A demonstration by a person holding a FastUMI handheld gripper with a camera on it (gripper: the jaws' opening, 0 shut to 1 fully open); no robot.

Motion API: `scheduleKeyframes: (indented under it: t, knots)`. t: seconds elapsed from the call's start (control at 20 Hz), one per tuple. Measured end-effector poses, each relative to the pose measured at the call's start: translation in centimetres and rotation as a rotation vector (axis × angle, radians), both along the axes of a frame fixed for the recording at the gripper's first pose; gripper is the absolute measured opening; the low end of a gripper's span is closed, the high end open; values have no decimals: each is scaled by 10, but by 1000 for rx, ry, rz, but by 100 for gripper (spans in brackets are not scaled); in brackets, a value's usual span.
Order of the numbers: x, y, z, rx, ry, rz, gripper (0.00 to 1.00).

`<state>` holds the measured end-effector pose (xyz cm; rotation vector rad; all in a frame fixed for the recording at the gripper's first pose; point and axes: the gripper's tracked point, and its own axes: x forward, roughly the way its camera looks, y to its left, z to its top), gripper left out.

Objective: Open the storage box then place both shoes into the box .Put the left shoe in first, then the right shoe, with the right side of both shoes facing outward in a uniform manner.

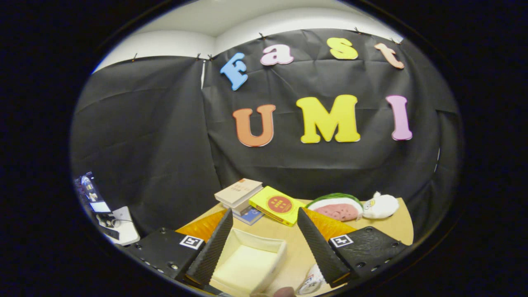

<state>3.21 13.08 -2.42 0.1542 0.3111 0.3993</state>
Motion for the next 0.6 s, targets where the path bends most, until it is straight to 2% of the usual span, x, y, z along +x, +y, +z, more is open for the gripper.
scheduleKeyframes:
  t: [0.15,0.3,0.6]
  knots:
    - [-1,-66,-30,-16,42,-87,95]
    - [-8,-113,-69,-14,112,-136,95]
    - [-30,-148,-181,-20,351,-162,95]
